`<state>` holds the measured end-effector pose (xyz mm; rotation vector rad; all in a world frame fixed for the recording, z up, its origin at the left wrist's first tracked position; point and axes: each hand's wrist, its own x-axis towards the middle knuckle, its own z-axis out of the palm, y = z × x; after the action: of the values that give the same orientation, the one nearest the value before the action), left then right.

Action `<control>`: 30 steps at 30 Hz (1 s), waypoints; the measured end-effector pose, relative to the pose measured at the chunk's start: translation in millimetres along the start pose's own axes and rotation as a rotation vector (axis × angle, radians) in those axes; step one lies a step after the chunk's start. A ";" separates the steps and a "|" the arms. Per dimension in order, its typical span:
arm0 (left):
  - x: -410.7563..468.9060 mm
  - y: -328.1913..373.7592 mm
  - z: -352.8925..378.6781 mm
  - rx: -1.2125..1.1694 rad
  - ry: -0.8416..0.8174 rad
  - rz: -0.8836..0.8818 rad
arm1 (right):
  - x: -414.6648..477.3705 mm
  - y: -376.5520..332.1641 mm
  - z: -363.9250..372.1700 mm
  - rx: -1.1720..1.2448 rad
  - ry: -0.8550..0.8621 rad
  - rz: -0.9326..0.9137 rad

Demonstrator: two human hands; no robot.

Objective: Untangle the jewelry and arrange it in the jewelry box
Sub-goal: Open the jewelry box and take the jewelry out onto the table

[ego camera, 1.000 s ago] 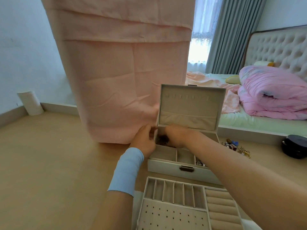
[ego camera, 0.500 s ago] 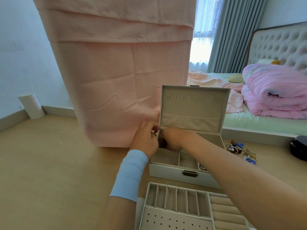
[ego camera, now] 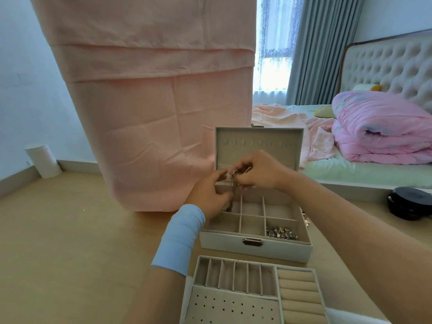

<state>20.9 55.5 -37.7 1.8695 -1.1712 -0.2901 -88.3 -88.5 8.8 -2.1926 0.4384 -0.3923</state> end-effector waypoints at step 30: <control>-52.3 163.2 179.7 0.422 -0.476 0.106 | -231.8 91.5 -104.2 -0.202 0.114 0.436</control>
<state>-212.6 -28.5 -27.9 2.1569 -1.7571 -0.4748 -354.4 -111.4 -31.2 -2.1923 1.0338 -0.2412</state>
